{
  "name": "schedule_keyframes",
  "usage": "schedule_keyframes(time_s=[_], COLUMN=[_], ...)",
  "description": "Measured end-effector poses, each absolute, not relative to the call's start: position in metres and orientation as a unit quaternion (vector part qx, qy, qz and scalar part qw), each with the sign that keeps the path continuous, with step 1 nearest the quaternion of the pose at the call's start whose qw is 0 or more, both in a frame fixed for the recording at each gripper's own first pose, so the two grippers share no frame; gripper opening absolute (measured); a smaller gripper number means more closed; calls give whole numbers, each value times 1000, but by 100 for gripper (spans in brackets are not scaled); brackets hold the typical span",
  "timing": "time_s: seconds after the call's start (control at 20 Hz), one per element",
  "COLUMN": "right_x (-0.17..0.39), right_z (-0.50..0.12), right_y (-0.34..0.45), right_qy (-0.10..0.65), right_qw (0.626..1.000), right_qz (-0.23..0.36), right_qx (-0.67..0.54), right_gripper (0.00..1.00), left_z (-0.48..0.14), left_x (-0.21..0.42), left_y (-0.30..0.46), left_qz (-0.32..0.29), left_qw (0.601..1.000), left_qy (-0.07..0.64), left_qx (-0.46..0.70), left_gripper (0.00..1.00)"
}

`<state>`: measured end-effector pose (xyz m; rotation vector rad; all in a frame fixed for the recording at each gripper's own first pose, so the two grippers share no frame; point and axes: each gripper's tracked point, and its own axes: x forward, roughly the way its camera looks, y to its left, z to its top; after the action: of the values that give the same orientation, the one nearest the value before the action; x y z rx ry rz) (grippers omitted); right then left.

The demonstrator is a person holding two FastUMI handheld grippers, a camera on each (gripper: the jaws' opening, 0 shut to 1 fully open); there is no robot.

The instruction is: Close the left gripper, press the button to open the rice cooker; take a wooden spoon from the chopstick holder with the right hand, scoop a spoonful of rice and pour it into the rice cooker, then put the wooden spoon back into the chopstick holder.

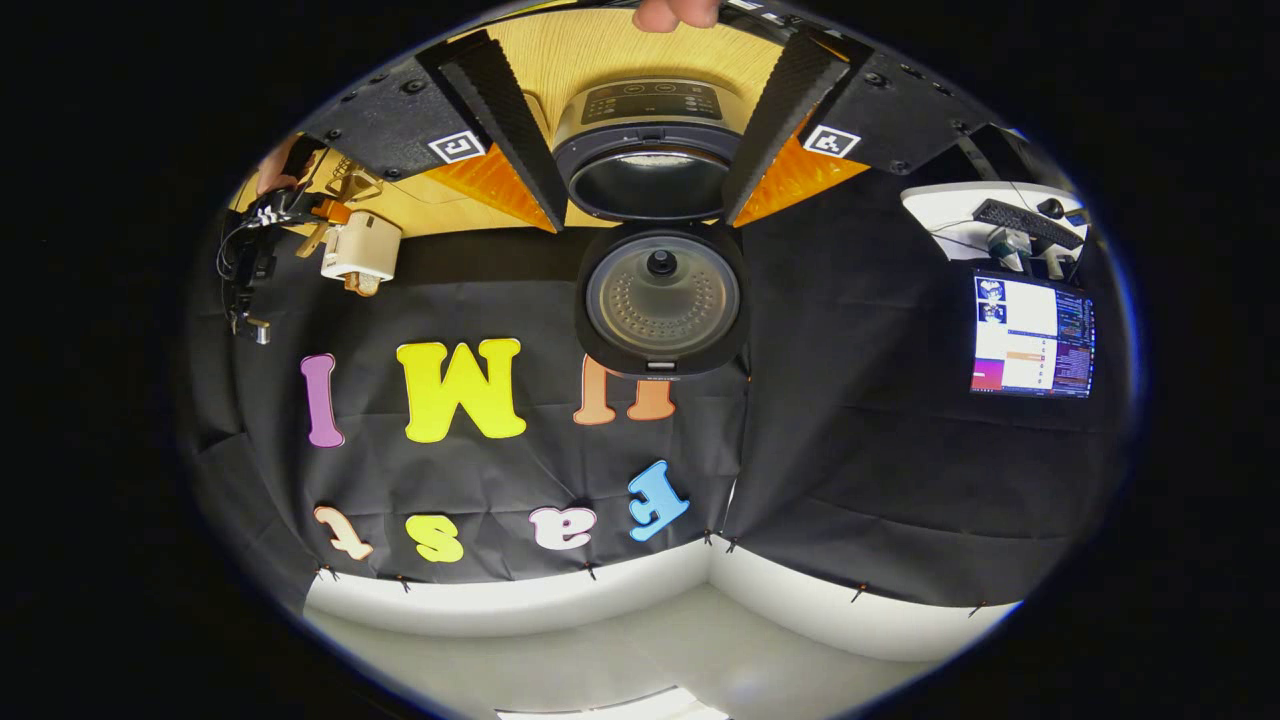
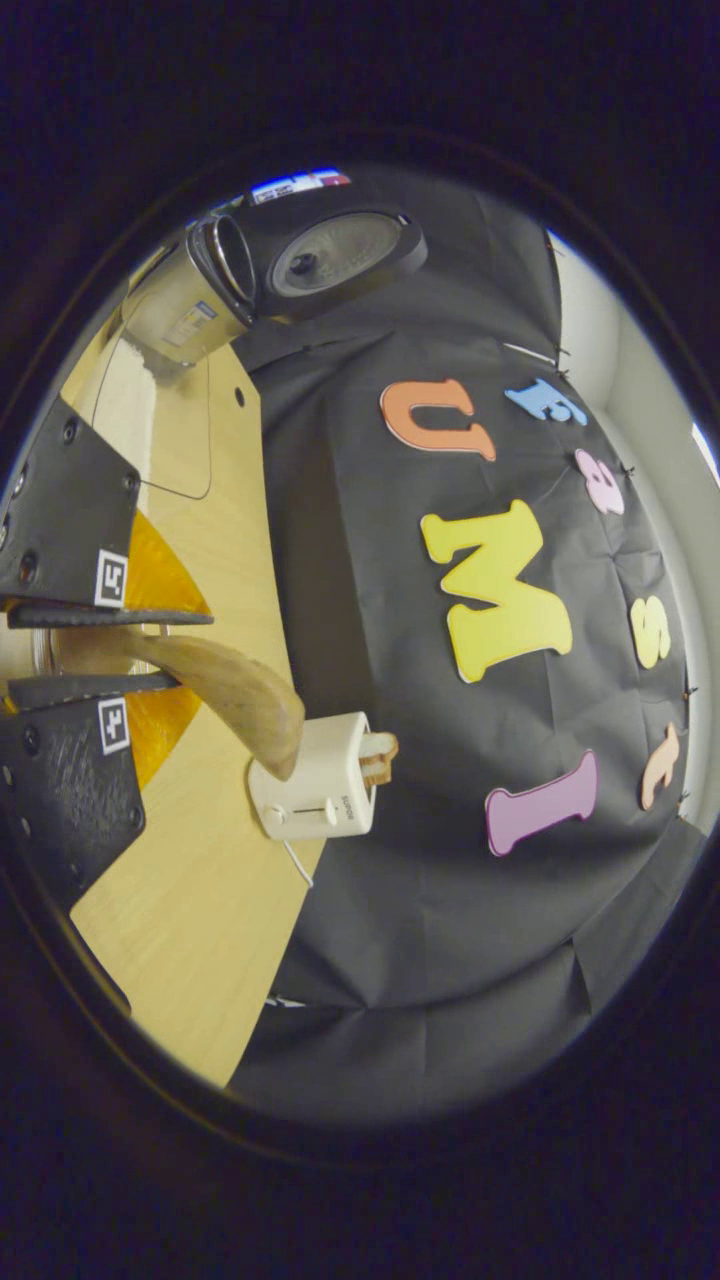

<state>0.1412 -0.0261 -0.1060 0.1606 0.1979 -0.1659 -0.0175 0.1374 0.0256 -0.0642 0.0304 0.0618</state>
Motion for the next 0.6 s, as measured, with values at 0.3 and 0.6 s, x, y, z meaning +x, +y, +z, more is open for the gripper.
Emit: schedule_keyframes(time_s=[0.3, 0.6], right_x=[133, 110], right_z=[-114, -118], right_y=[-29, -39], right_qy=[122, 141], right_qw=[989, 987], right_qz=[-65, -58], right_qx=[52, 42], right_gripper=[84, 92], left_z=[27, 29], left_x=[-17, -15], left_y=[125, 101], left_qz=[24, 13], left_qw=[999, 999], left_qy=[14, 12], left_qx=[-25, -27], left_gripper=[99, 99])
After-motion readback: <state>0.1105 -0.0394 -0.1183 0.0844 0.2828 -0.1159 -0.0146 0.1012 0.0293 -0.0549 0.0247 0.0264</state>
